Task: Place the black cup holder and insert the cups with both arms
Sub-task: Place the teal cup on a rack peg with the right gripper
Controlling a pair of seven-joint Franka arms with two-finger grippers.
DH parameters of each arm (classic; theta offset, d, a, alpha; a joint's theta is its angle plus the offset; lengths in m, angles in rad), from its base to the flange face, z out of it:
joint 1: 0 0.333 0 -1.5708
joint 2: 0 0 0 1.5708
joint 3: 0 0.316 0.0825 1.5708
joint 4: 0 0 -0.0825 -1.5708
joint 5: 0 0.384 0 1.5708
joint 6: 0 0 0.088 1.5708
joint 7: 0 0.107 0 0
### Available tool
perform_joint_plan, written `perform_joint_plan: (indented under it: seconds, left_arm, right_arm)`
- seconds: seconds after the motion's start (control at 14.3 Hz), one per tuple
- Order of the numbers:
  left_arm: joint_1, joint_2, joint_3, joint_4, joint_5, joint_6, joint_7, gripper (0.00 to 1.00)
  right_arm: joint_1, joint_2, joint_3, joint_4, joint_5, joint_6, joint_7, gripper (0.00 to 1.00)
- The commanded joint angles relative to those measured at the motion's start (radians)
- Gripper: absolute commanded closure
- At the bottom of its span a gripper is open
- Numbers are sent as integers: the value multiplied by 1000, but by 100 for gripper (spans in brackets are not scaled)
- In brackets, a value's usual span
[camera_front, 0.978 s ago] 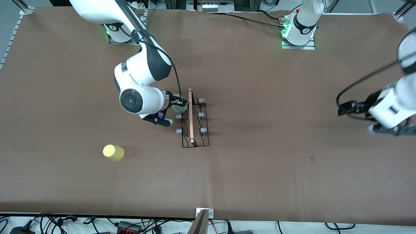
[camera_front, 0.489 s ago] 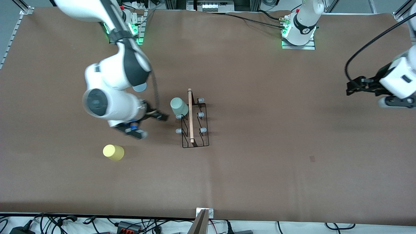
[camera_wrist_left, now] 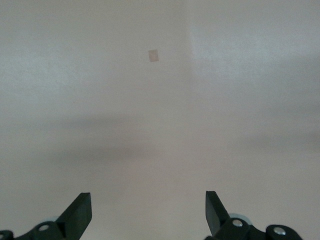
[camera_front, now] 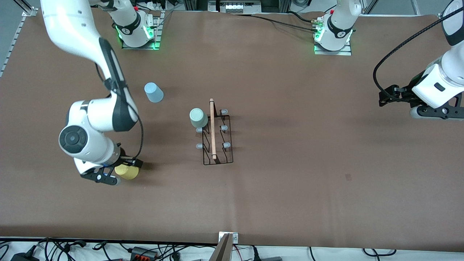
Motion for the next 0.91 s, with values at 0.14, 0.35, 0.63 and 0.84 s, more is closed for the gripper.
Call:
perform_joint_plan:
  seconds: [0.14, 0.35, 0.63, 0.84]
  left_arm:
    - [3, -22, 2, -24, -16, 10, 19, 0]
    - [16, -17, 5, -22, -16, 10, 25, 0]
    - [14, -17, 3, -24, -16, 3, 19, 0]
    - [11, -17, 2, -24, -13, 5, 22, 0]
  right_arm:
    - [-62, 76, 13, 77, 9, -10, -178, 0]
    - [-82, 105, 13, 77, 121, -12, -236, 0]
    - [-85, 118, 11, 78, 144, -6, -252, 11]
    - [-85, 131, 11, 96, 143, 28, -247, 38]
